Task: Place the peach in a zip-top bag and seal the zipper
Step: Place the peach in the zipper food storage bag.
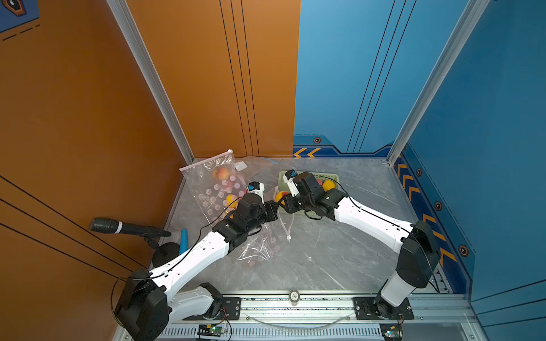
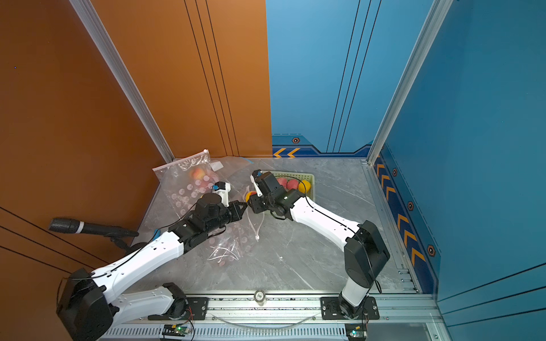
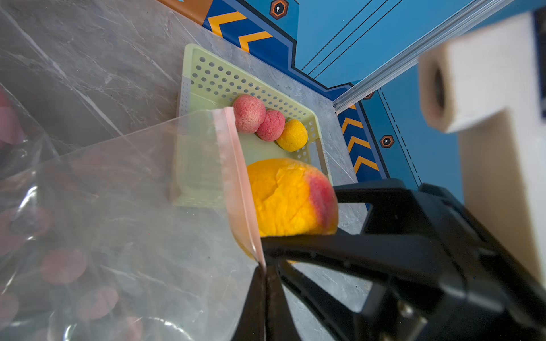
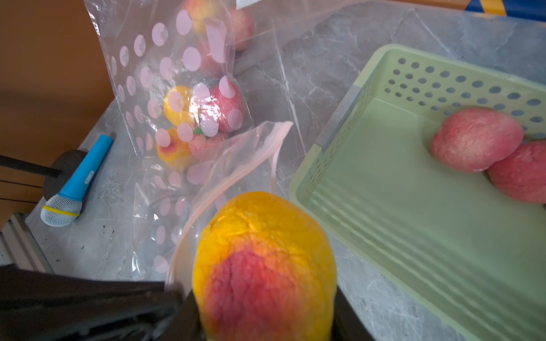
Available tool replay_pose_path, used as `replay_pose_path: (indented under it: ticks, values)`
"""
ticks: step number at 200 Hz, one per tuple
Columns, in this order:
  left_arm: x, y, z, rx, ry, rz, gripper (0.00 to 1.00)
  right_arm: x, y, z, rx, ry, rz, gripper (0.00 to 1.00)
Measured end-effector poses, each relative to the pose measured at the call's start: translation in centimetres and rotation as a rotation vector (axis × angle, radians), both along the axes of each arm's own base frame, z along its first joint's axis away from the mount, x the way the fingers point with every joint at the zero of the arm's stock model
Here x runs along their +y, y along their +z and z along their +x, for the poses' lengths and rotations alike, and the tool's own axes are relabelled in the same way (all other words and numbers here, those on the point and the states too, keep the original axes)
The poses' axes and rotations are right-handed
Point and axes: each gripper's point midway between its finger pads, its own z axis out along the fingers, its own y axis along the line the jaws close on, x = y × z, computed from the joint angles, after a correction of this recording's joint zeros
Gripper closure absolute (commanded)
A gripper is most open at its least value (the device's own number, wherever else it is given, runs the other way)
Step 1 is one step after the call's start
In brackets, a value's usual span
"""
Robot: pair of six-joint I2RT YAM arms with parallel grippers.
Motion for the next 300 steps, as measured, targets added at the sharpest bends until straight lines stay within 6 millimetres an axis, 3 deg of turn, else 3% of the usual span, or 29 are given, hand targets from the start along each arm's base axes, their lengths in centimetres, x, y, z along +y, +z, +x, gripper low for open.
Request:
replay_pose_path:
  ticks: [37,61,90,114,144,178,207,238,300]
  values:
    - [0.0,0.8,0.3,-0.017,0.006,-0.011,1.0,0.3,-1.2,-1.1,-0.01,0.012,-0.052,0.64]
    - [-0.1,1.4,0.5,-0.034,0.005,-0.023,1.0,0.5,-2.0,-2.2,-0.008,0.04,-0.093,0.52]
    - [-0.3,2.2,0.6,-0.048,-0.001,-0.036,1.0,0.4,-2.4,-2.7,-0.013,0.068,-0.129,0.29]
    - [-0.5,2.5,0.6,-0.054,-0.005,-0.043,1.0,0.2,-2.4,-2.6,-0.021,0.072,-0.137,0.21]
    - [-0.5,2.5,0.6,-0.048,-0.008,-0.05,1.0,-0.4,-1.4,-2.7,-0.041,0.067,-0.131,0.2]
    - [-0.7,2.3,0.6,-0.034,-0.01,-0.057,1.0,-2.0,1.9,-2.1,-0.094,0.013,-0.083,0.26]
    - [-0.8,1.7,0.7,-0.016,-0.011,-0.056,1.0,-6.2,3.9,1.4,-0.114,-0.16,-0.037,0.3]
    - [-1.0,1.4,0.7,-0.007,-0.017,-0.053,1.0,-10.7,2.2,7.1,-0.092,-0.345,-0.082,0.28]
    - [-1.4,0.5,0.7,0.019,-0.031,-0.05,1.0,-10.0,-4.8,14.5,-0.05,-0.411,-0.23,0.26]
